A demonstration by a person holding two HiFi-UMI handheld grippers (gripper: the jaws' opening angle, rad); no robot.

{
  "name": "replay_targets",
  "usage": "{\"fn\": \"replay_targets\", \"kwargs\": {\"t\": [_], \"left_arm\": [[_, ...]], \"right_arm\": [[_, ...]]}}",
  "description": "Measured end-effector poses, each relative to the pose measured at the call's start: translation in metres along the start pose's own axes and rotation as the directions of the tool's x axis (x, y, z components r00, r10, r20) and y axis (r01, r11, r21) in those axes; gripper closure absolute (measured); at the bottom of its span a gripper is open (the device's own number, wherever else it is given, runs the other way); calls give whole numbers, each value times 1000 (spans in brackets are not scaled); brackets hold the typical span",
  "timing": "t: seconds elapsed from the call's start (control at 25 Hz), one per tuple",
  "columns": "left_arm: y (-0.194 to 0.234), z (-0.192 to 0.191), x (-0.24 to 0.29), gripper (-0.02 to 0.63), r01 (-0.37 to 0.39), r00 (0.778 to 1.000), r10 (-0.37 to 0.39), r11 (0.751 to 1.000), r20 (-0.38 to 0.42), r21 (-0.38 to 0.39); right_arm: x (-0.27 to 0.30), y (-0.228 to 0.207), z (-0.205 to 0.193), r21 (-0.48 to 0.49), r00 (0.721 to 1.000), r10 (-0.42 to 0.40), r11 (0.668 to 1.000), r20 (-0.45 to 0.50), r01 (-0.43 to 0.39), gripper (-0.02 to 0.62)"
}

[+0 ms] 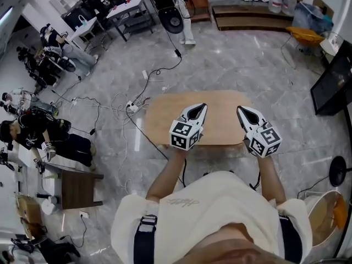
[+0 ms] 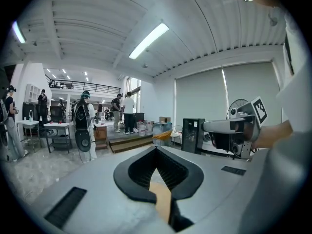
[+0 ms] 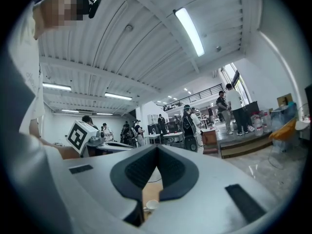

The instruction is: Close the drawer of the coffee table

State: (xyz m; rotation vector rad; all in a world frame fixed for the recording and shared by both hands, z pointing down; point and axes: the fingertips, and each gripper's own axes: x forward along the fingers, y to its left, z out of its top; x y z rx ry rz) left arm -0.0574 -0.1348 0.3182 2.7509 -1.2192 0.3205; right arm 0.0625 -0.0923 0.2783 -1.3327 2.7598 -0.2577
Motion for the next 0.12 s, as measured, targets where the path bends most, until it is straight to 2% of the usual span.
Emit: {"fn": "replay_targets", "kwargs": {"t": [0.12], "left_arm": [[0, 0, 0, 601, 5, 1000, -5, 1000, 0, -4]], "right_arm": [[-1, 0, 2, 2, 1000, -2, 1000, 2, 2, 601]]}}
